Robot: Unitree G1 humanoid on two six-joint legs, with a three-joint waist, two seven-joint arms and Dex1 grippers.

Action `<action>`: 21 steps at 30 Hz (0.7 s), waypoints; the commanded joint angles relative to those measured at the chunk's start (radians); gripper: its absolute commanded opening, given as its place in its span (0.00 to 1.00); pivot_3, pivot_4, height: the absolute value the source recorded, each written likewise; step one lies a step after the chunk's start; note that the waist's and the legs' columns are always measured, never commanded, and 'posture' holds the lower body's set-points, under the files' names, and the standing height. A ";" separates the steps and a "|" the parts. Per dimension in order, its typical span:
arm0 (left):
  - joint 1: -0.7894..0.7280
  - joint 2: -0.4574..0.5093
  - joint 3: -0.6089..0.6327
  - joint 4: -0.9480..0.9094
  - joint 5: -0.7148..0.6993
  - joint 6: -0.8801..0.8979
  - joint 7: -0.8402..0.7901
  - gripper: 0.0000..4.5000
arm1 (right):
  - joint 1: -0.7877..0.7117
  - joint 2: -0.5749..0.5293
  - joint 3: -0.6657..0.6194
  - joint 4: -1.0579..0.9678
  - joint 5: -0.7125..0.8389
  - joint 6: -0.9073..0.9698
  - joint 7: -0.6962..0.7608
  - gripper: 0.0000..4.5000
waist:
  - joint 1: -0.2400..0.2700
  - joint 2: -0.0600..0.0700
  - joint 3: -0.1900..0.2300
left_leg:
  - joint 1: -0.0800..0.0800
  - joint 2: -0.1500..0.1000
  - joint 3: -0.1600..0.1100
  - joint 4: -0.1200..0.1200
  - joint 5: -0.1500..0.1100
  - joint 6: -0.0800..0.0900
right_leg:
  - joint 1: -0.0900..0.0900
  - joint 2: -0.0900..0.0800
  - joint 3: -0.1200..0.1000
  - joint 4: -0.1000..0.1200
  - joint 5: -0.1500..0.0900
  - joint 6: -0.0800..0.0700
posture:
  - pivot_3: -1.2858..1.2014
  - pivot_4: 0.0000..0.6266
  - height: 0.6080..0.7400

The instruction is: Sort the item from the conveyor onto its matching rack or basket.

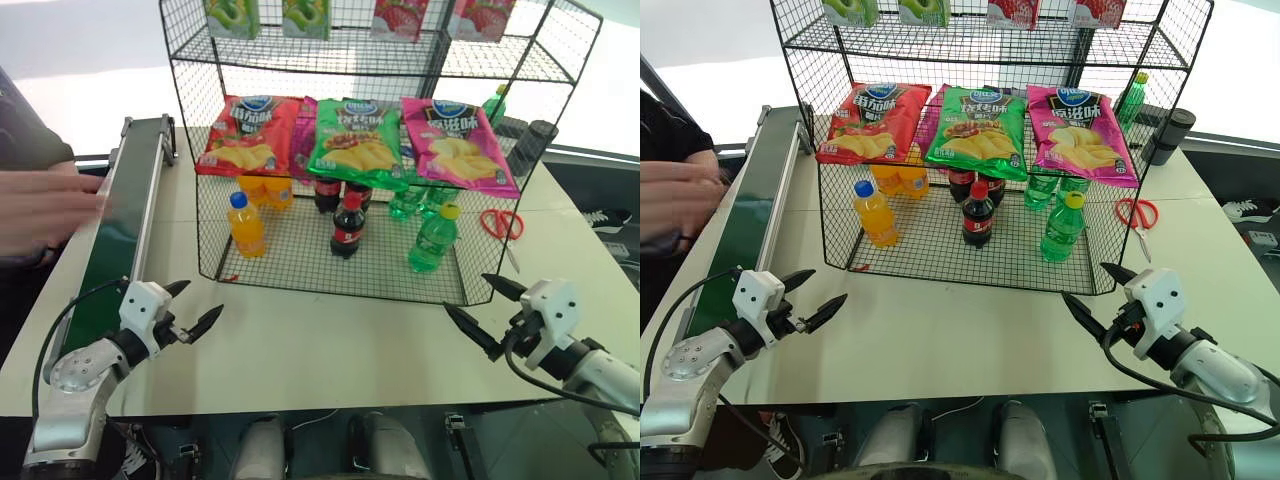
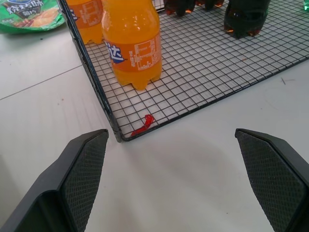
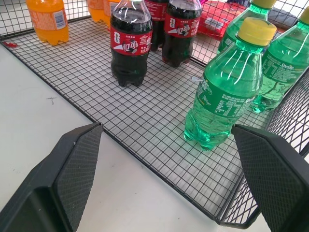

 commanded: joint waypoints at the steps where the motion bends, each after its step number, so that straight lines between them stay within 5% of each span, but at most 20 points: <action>1: -0.012 0.000 0.001 -0.026 -0.002 -0.010 0.007 1.00 | -0.004 -0.006 -0.021 -0.010 0.004 -0.026 0.007 0.99 | 0.000 0.000 0.000 | 0.000 0.000 0.000 0.000 0.000 0.000 | 0.000 0.000 0.000 0.000 0.000 0.000 | 0.52 0.24 1.00; 21: -0.023 0.005 -0.002 -0.017 -0.004 -0.014 0.012 1.00 | 0.019 0.011 -0.010 0.116 -0.018 -0.165 0.057 0.99 | 0.000 0.000 0.000 | 0.000 0.000 0.000 0.000 0.000 0.000 | 0.000 0.001 0.000 0.000 0.000 0.000 | 0.52 0.24 1.00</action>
